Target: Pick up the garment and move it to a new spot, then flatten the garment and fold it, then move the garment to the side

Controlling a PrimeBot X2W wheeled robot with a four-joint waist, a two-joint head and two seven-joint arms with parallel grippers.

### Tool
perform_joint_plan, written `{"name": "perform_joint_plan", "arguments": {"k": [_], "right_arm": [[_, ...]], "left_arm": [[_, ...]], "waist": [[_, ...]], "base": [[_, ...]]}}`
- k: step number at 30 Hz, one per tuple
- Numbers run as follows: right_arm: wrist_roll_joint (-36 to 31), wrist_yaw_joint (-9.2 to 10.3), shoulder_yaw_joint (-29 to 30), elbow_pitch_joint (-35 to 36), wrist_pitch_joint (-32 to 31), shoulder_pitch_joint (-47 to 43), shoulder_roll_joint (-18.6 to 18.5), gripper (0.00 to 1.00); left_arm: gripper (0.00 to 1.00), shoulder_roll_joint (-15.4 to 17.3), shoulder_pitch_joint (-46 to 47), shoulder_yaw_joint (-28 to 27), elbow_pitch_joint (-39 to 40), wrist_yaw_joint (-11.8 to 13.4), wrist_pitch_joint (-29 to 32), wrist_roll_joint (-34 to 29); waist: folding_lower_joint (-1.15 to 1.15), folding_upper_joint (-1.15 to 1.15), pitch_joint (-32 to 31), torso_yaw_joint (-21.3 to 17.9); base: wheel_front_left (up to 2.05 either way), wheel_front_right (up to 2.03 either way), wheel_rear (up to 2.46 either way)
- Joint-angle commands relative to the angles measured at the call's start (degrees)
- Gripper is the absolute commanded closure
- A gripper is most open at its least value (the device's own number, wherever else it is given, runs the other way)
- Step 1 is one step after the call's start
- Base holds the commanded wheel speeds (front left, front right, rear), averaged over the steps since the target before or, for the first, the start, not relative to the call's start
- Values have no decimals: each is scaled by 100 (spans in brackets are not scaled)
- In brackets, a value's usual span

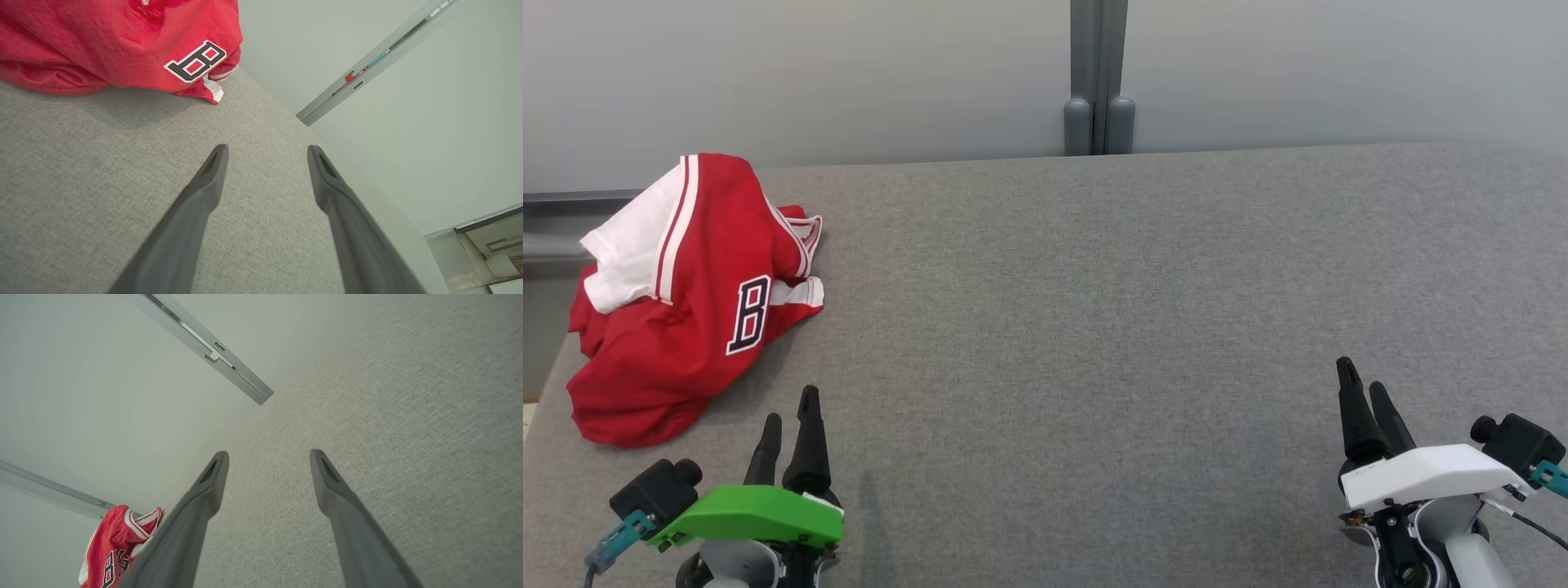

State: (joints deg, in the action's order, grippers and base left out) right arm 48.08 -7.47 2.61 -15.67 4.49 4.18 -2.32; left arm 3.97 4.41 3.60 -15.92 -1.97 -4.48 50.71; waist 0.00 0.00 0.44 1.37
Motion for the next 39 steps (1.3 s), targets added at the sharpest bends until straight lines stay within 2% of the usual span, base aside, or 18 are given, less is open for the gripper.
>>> {"name": "perform_joint_plan", "arguments": {"k": [1,14,39], "right_arm": [[-217,-2,-29,51,61,157,-32,0],[-1126,-2,-132,-40,193,220,-41,0],[-2430,-2,-277,-140,499,286,-53,0]], "left_arm": [[0,50,180,23,62,26,-59,-212],[0,85,234,173,94,93,-283,-1204],[0,49,311,355,39,97,-643,-2615]], "waist": [[0,0,0,4],[0,0,31,35],[0,0,36,76]], "base": [[0,0,0],[0,0,0],[0,0,0]]}}
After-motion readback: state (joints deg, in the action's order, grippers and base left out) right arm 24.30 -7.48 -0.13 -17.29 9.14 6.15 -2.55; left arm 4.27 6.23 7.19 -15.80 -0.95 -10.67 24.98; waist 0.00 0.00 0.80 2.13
